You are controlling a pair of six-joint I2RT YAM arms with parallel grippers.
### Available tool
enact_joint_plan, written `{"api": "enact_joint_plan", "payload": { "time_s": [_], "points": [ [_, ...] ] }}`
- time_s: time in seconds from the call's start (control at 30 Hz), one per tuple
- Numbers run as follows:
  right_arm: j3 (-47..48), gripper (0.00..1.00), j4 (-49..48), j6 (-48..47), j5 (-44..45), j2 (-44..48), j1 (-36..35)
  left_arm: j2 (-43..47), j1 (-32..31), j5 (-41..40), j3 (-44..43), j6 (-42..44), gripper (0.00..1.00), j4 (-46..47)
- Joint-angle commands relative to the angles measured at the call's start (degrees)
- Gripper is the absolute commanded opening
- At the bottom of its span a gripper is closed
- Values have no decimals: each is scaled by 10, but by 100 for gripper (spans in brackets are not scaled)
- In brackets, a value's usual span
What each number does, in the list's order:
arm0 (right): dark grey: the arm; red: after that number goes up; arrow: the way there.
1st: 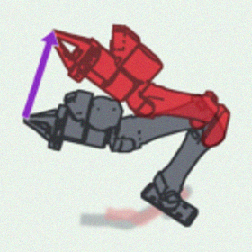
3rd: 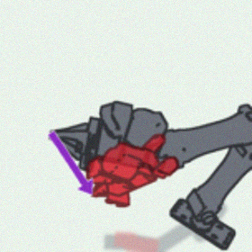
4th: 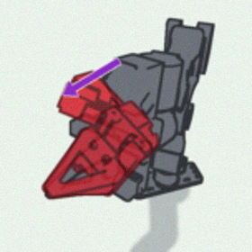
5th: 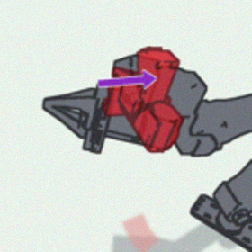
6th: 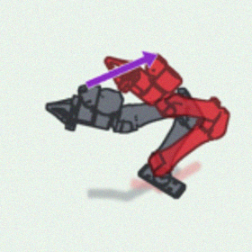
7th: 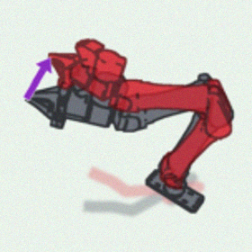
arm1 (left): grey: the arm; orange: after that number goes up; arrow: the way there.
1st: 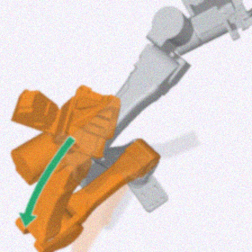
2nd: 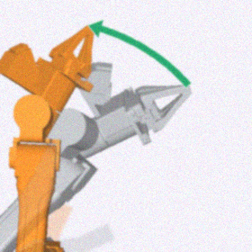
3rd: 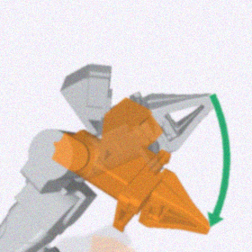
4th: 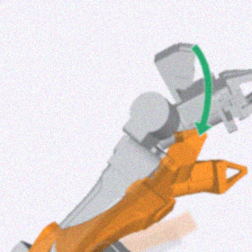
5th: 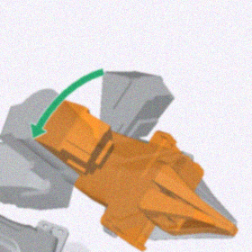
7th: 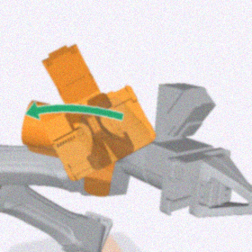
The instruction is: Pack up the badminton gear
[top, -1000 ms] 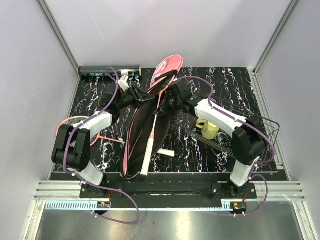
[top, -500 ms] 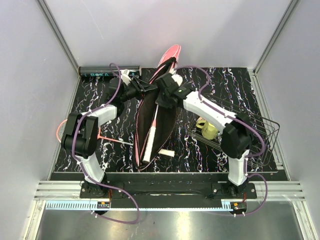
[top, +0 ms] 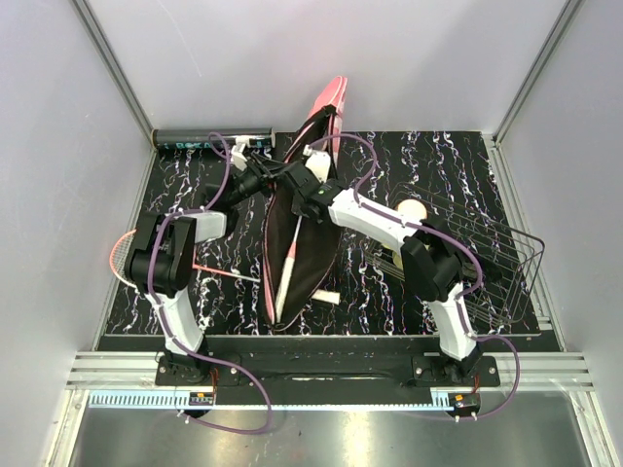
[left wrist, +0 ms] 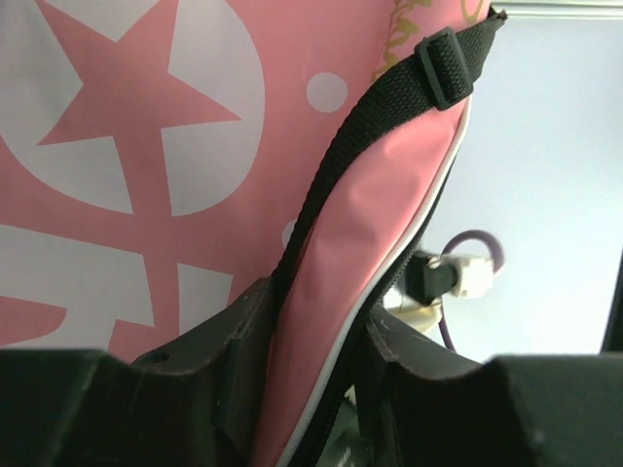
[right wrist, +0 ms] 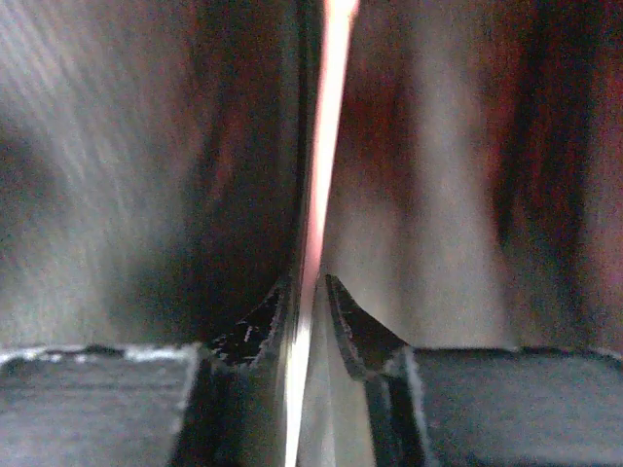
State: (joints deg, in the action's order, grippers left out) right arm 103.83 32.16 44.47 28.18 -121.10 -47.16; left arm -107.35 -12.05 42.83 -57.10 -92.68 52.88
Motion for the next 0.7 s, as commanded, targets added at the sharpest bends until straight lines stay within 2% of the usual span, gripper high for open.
{"api": "enact_joint_plan", "payload": {
  "time_s": [0.0, 0.03, 0.07, 0.1, 0.2, 0.23, 0.27, 0.33, 0.5, 0.6, 0.67],
  "points": [
    [12, 32, -79, -146, 1, 21, 24, 35, 10, 121, 17, -58, 0, 111],
    [3, 40, -79, -189, -55, 35, 24, 42, 13, 121, 16, -27, 0, 92],
    [-6, 56, -77, -208, -79, 49, 24, 49, 19, 118, 16, -6, 0, 39],
    [-28, 64, -76, -226, -106, 84, 24, 66, 22, 112, 13, 16, 0, 5],
    [-63, 78, -70, -281, -196, 159, 24, 97, 38, 94, -3, 113, 0, -132],
    [-69, 79, -63, -304, -240, 178, 24, 104, 42, 87, -12, 154, 0, -162],
    [-72, 80, -61, -317, -256, 197, 24, 111, 54, 81, -15, 174, 0, -217],
    [-85, 82, -52, -353, -281, 248, 24, 131, 66, 60, -21, 216, 0, -259],
    [-158, 83, -81, -437, -273, 351, 25, 182, 109, 30, -51, 282, 0, -376],
    [-201, 83, -104, -479, -255, 374, 27, 221, 136, -2, -76, 329, 0, -455],
    [-223, 82, -126, -505, -281, 376, 28, 241, 161, -13, -92, 342, 0, -493]
  ]
}}
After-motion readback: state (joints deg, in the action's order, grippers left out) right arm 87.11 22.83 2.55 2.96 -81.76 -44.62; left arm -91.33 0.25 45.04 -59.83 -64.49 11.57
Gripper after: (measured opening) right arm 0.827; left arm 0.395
